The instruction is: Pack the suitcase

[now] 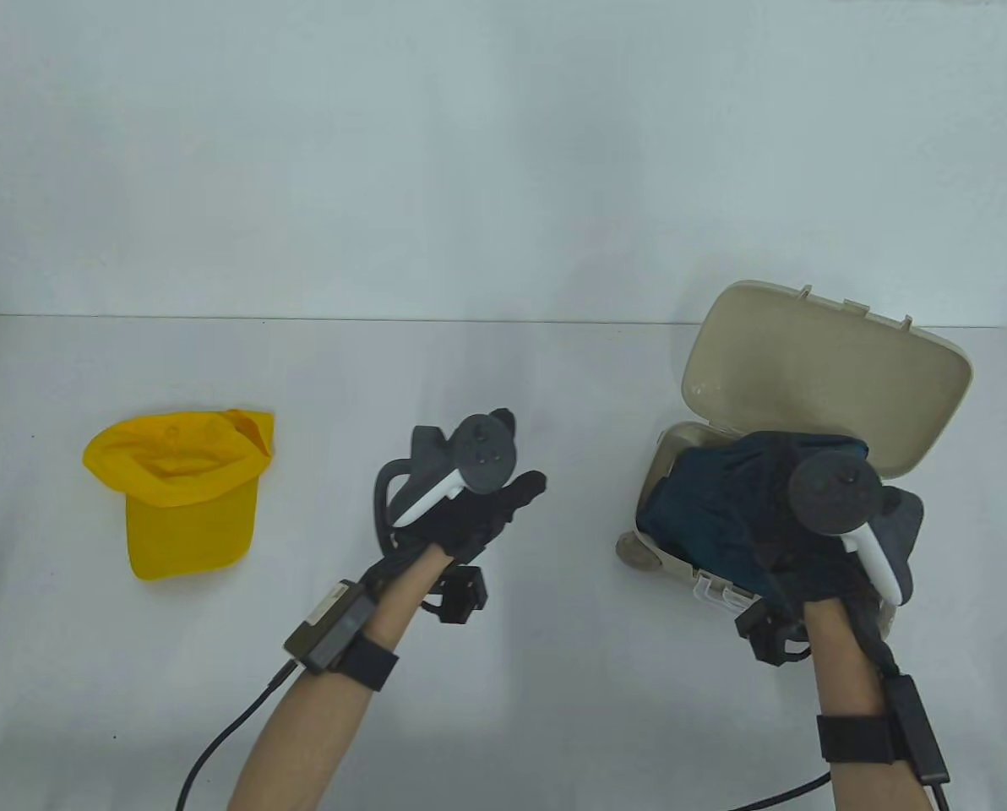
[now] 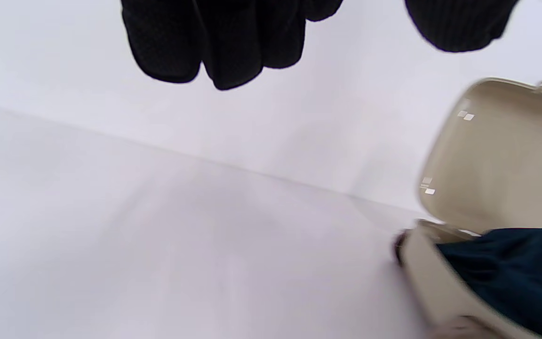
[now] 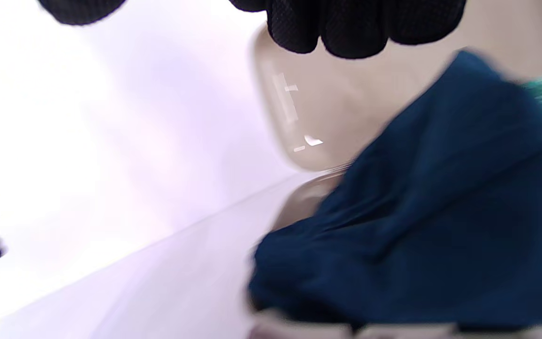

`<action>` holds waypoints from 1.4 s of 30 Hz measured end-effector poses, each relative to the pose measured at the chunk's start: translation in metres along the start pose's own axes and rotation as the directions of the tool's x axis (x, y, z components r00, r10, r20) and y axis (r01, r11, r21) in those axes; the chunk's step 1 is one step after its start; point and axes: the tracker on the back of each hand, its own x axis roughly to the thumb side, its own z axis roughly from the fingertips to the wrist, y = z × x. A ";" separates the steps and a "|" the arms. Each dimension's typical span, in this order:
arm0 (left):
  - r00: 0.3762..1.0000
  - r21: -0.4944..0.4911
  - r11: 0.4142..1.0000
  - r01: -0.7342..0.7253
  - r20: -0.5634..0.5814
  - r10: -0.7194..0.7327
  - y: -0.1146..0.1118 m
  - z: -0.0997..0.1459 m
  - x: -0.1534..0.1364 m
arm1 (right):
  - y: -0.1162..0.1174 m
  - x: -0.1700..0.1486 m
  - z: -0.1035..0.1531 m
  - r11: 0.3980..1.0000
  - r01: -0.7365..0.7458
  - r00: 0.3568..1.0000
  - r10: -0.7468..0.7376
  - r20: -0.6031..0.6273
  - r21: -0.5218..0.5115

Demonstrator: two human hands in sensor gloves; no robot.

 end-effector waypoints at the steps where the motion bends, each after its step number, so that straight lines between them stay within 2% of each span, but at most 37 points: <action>1: 0.999 0.012 0.999 0.033 -0.026 -0.033 0.003 0.011 -0.018 | 0.010 0.013 0.007 1.000 -0.001 0.997 -0.001 0.083 0.022; 6: 0.977 0.023 0.985 0.170 -0.136 -0.165 0.014 0.050 -0.096 | 0.049 0.048 0.036 0.997 -0.065 0.958 0.051 0.283 0.039; 12: 0.939 -0.054 0.972 0.228 -0.252 -0.234 0.019 0.079 -0.183 | 0.081 0.056 0.060 0.965 -0.260 0.881 0.242 0.407 -0.012; 16: 0.930 -0.124 0.975 0.182 -0.301 -0.212 0.009 0.087 -0.230 | 0.102 0.054 0.062 0.940 -0.339 0.858 0.289 0.424 0.045; 20: 0.893 -0.223 0.947 0.231 -0.339 -0.298 -0.004 0.084 -0.261 | 0.113 0.056 0.062 0.915 -0.402 0.834 0.349 0.427 0.037; 21: 0.879 -0.273 0.930 0.247 -0.341 -0.334 -0.009 0.080 -0.270 | 0.113 0.056 0.062 0.910 -0.412 0.830 0.361 0.425 0.033; 25: 0.837 -0.361 0.886 0.291 -0.352 -0.419 -0.024 0.069 -0.289 | 0.113 0.054 0.061 0.912 -0.408 0.840 0.358 0.407 0.039; 27: 0.810 -0.375 0.863 0.340 -0.350 -0.471 -0.031 0.063 -0.296 | 0.113 0.053 0.060 0.913 -0.406 0.845 0.355 0.401 0.045; 32: 0.806 -0.436 0.832 0.342 -0.319 -0.499 -0.047 0.049 -0.304 | 0.114 0.050 0.057 0.908 -0.412 0.849 0.354 0.392 0.073; 35: 0.815 -0.399 0.855 0.331 -0.336 -0.472 -0.053 0.044 -0.304 | 0.114 0.048 0.054 0.912 -0.401 0.858 0.341 0.384 0.085; 38: 0.789 -0.354 0.850 0.389 -0.348 -0.506 -0.054 0.041 -0.301 | 0.113 0.047 0.053 0.916 -0.392 0.863 0.333 0.379 0.089; 39: 0.782 -0.350 0.847 0.400 -0.351 -0.514 -0.053 0.041 -0.300 | 0.113 0.047 0.053 0.916 -0.391 0.864 0.333 0.377 0.088; 42: 0.760 -0.257 0.861 0.439 -0.404 -0.509 -0.042 0.043 -0.295 | 0.113 0.047 0.054 0.917 -0.390 0.864 0.335 0.376 0.079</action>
